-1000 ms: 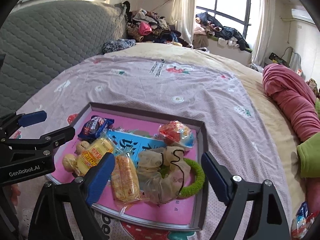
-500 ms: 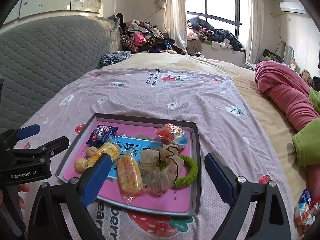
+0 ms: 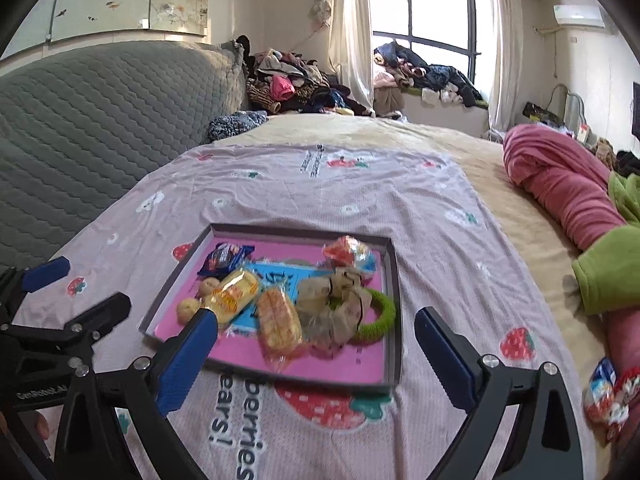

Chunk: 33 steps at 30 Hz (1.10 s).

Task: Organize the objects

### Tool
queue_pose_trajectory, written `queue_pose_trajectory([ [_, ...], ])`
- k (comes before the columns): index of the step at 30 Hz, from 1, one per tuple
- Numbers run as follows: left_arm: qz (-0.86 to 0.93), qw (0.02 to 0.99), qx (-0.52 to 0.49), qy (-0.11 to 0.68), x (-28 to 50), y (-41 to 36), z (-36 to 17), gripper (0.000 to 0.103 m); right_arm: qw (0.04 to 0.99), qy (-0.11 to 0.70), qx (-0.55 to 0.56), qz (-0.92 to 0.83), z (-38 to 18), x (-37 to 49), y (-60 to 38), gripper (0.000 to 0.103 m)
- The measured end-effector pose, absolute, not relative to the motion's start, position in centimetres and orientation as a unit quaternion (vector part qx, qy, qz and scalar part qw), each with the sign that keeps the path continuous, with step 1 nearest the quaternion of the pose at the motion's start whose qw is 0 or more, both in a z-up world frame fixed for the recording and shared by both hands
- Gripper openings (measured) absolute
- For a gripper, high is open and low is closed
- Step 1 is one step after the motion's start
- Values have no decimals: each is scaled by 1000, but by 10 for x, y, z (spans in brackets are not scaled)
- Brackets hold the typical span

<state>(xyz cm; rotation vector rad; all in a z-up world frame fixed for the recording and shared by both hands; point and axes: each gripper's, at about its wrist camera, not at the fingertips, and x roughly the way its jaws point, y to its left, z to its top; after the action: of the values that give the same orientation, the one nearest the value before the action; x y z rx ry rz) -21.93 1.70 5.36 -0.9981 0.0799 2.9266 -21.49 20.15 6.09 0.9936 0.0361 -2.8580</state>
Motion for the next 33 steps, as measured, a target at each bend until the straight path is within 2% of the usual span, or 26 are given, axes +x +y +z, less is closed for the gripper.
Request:
queue_pose_trajectory([
  [20,939,-6,-342,28,-149,3,89,102,46,-8,318,-947,105,-152,206,102],
  [33,933,7,-359,23,-109,6,84,102,45,-6,344,-938,98,-110,208,102],
])
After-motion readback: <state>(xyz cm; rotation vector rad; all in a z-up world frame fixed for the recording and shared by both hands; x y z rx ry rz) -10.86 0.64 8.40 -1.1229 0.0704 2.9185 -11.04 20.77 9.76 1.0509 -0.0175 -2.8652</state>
